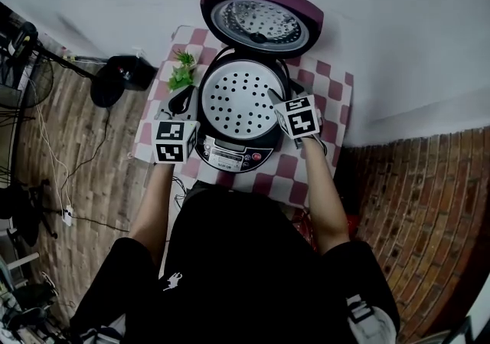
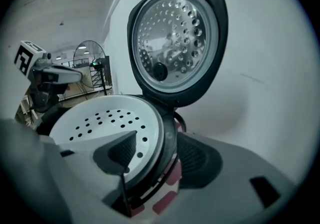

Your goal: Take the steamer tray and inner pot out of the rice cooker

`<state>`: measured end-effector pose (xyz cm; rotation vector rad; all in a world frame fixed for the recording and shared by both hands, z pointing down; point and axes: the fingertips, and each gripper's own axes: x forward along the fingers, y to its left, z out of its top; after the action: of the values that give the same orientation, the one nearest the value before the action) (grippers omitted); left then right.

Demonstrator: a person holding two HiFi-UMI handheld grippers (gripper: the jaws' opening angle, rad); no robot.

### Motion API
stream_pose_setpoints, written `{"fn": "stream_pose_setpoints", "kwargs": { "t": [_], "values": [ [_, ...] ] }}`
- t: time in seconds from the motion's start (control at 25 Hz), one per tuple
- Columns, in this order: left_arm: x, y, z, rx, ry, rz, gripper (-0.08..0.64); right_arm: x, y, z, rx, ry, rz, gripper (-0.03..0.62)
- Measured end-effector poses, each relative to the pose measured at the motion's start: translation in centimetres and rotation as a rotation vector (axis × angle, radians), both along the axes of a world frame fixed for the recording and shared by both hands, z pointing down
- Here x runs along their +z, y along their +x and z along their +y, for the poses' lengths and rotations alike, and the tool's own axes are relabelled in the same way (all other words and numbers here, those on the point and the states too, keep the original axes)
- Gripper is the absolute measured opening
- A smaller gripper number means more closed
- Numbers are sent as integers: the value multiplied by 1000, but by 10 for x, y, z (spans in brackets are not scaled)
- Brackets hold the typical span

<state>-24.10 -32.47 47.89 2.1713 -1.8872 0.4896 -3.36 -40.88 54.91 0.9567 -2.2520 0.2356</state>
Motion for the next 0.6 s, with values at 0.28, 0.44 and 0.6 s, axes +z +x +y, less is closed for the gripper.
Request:
{"fn": "stream_pose_setpoints", "kwargs": {
  "t": [0.28,0.44,0.6],
  "values": [
    [5,4,-9,9,-14,-21,16,9,-2,-13,-22,45,162,238],
    [6,6,-9,10,-17,-19,15,16,-3,-13,-38,45,216,238],
    [8,5,-7,0,-19,-21,15,14,-3,-19,-28,83,240,232]
  ]
}}
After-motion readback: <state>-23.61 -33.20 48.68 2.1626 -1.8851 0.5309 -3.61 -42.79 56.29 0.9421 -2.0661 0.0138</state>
